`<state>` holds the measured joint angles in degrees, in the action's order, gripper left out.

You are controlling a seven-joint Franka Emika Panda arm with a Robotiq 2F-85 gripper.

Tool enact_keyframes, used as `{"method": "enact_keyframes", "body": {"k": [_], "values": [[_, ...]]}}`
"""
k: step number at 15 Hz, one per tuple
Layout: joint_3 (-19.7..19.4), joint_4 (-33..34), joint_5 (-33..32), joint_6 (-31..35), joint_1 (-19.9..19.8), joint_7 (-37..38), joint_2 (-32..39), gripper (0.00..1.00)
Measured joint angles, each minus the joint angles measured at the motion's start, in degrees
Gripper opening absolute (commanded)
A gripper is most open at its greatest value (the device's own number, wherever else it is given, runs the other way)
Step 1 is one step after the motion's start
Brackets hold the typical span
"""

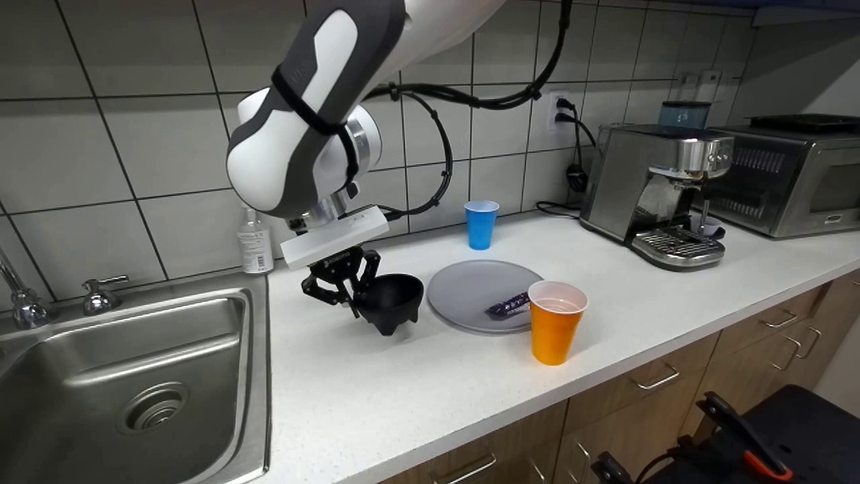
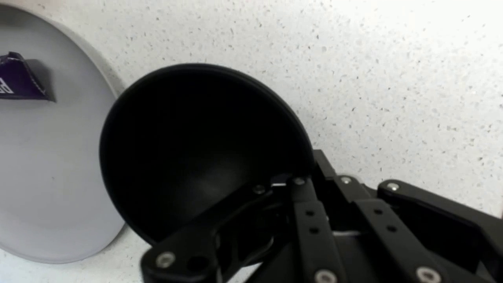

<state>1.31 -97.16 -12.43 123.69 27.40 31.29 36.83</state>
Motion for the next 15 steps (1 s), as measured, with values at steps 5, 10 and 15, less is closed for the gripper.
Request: {"method": "enact_keyframes", "body": {"k": [5,10,15], "values": [[0.1,0.9,0.1,-1.7,0.0,0.0,1.1,0.02],[0.4,2.1,0.4,-3.8,0.0,0.0,2.0,0.02],[0.6,3.5,1.7,-5.9,0.0,-0.1,3.2,0.02]]}}
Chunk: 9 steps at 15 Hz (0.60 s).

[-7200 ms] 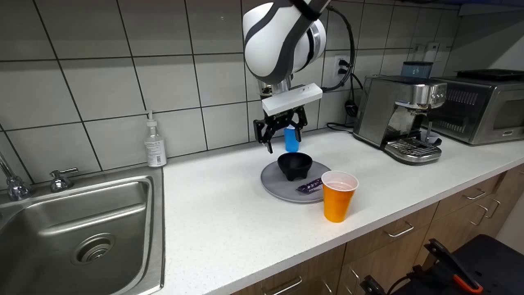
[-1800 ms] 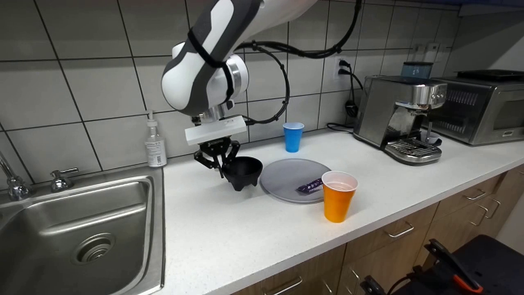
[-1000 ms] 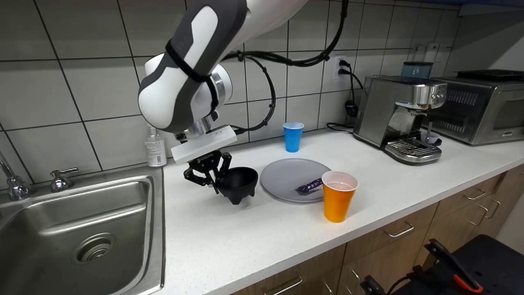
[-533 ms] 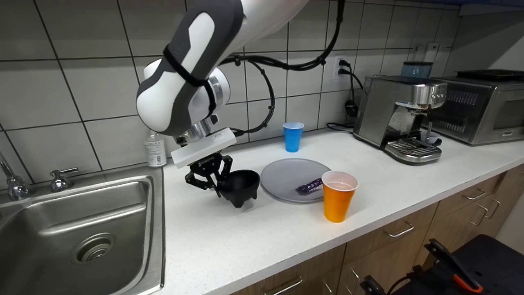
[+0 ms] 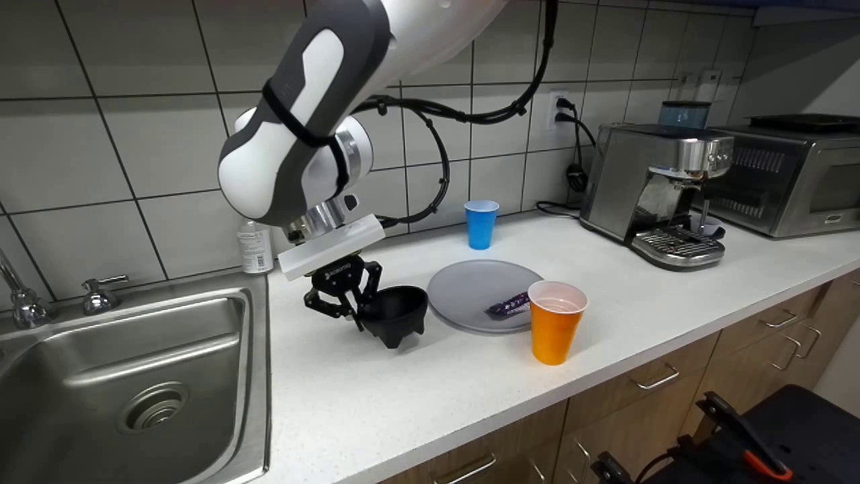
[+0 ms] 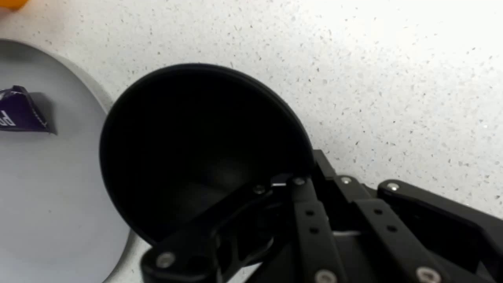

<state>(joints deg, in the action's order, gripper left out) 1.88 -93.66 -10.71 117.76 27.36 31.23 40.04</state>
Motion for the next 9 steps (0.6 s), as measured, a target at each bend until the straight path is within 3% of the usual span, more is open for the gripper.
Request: {"method": "enact_keyframes", "body": {"k": [1,3,9], "values": [[0.0,0.3,0.2,-0.3,0.0,0.0,0.2,0.33],[0.1,0.9,0.3,-1.1,0.0,0.0,0.7,0.41],[0.4,2.1,0.5,-2.2,-0.1,0.0,1.0,0.86]]}}
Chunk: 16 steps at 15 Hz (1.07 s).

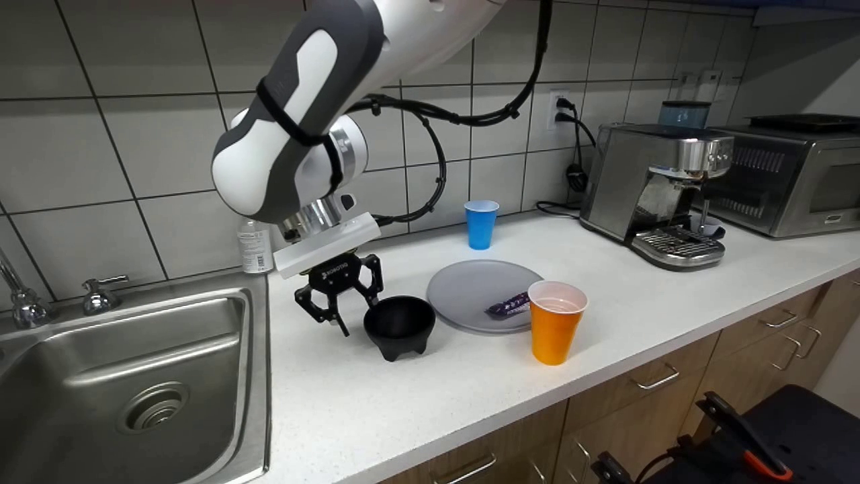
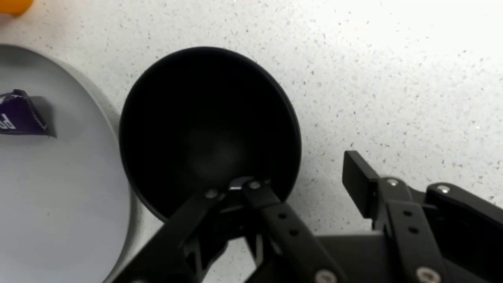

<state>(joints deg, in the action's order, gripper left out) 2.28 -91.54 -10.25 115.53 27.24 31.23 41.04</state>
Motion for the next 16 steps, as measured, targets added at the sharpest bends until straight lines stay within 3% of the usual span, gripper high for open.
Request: {"method": "enact_keyframes", "body": {"k": [2,3,16], "values": [[0.1,0.4,0.1,0.0,-0.1,0.0,0.0,0.99],[0.1,0.6,0.1,0.0,-0.1,0.0,0.0,1.00],[0.1,-2.2,0.2,0.2,-3.9,-1.0,-6.7,1.00]]}}
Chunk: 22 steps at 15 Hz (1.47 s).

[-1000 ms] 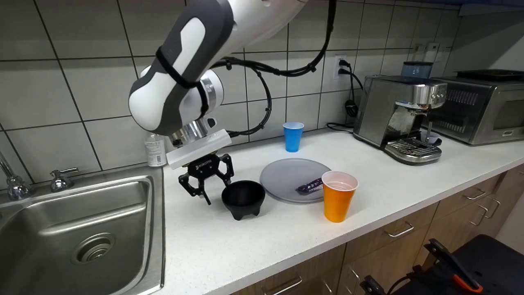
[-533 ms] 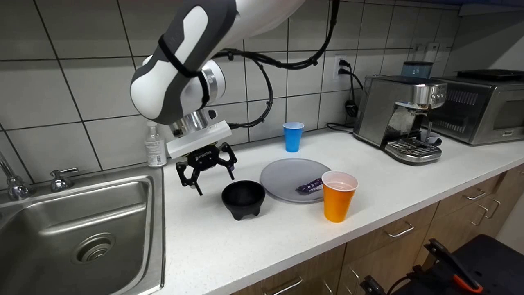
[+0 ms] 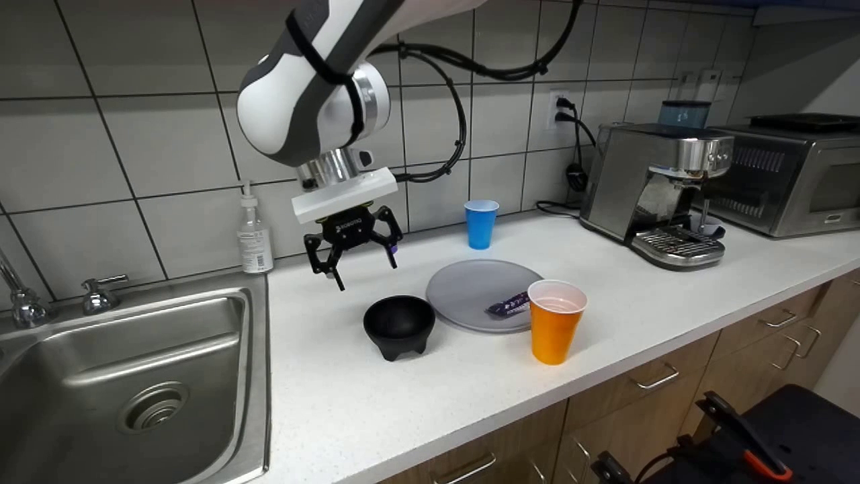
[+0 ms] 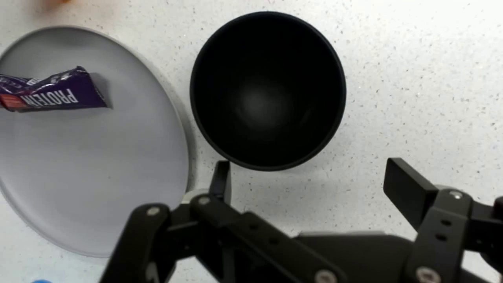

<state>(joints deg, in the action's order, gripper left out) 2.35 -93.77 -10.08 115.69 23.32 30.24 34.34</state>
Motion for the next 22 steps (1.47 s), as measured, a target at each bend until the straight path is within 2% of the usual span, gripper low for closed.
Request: {"method": "enact_keyframes", "body": {"k": [10,22], "values": [[-0.9,-9.4,0.0,1.9,-5.3,-0.1,-7.5,1.00],[-4.1,-16.9,0.5,6.0,-11.6,0.1,-9.8,1.00]]}}
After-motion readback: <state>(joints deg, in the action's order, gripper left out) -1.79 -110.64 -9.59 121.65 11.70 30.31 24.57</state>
